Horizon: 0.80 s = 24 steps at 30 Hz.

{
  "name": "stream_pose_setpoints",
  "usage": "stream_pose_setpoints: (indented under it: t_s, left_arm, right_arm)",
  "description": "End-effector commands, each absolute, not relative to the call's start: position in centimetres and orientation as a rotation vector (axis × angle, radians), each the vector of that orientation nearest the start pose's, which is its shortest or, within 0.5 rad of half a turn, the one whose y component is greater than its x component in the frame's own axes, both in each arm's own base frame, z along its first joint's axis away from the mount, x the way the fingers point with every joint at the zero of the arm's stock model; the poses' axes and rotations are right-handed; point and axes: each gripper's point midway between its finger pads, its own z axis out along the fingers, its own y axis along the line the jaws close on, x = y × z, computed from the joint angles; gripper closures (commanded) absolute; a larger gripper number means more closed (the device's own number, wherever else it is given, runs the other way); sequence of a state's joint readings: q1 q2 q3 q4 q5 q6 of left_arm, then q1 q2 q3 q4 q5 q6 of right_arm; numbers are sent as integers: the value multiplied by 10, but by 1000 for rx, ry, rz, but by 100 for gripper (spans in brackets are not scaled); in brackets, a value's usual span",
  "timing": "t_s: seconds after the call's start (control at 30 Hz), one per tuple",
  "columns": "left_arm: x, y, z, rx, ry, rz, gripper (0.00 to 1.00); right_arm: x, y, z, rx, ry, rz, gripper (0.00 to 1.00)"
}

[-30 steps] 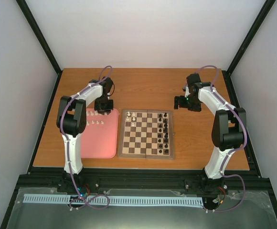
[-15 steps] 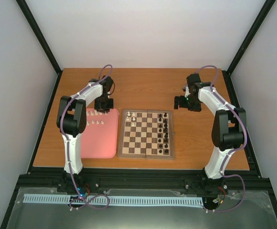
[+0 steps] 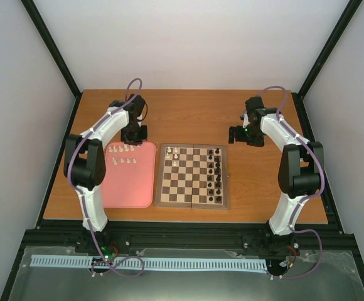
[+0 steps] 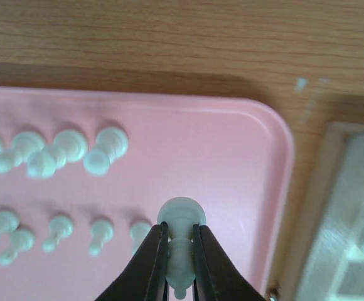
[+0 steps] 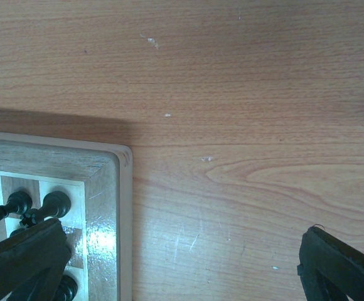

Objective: Set up the chess pieces on the board
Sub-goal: Pick up the chess piece from the storage box, then place the chess piece on the chessboard.

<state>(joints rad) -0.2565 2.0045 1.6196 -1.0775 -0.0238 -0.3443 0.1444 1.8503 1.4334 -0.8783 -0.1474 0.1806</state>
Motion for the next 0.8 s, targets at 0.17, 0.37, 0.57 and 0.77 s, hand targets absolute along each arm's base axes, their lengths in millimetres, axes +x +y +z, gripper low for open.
stream_pose_setpoints:
  t_s: [0.17, 0.37, 0.57, 0.77]
  left_arm:
    - [343, -160, 129, 28, 2995, -203, 99]
    - [314, -201, 131, 152, 3010, -252, 99]
    - [298, -220, 121, 241, 3041, -244, 99]
    - [296, -225, 105, 242, 3048, -208, 99]
  right_arm:
    - [400, 78, 89, 42, 2880, 260, 0]
    - [401, 76, 93, 47, 2864, 247, 0]
    - [401, 78, 93, 51, 2858, 258, 0]
    - [401, 77, 95, 43, 2848, 256, 0]
